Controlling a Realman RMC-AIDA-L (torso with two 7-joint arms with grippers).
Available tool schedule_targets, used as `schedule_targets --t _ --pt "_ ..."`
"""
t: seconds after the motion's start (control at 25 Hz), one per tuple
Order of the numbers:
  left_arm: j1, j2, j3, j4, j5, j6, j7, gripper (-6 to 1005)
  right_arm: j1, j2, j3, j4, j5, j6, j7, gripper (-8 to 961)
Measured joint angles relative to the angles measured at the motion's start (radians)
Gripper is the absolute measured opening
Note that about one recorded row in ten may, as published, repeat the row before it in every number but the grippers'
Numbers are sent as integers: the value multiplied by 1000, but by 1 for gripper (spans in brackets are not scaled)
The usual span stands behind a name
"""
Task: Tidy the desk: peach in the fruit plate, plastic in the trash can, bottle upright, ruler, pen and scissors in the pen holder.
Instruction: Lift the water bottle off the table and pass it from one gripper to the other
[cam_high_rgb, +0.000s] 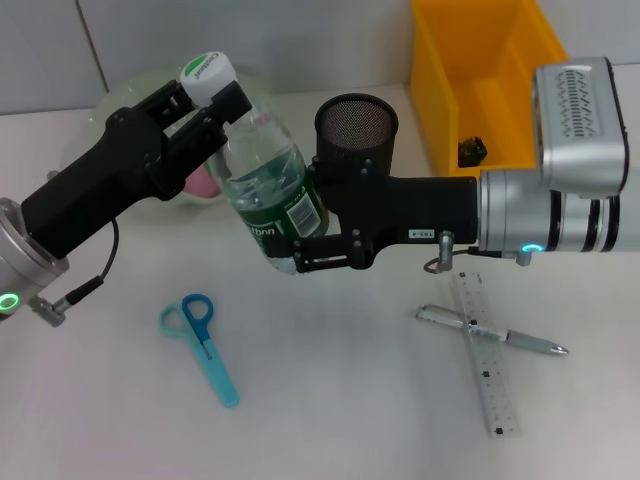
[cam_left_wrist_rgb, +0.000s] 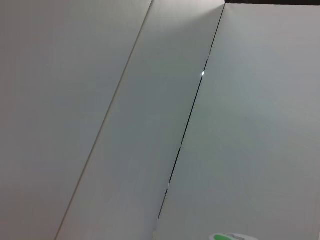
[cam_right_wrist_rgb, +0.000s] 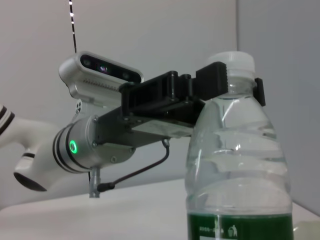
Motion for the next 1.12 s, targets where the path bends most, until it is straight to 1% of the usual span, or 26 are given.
schedule_targets --t 0.12,0.24,0.6,1.12 --pt "0 0 0 0 0 1 0 443 -3 0 -37 -23 -1 18 25 803" --pt "1 1 0 0 0 3 0 443 -4 -1 -52 -32 -3 27 31 803" --pt "0 2 0 0 1 5 -2 443 -13 -1 -60 -65 -37 40 66 804" --pt "0 2 0 2 1 7 -7 443 -19 -1 -66 -74 -90 56 97 806"
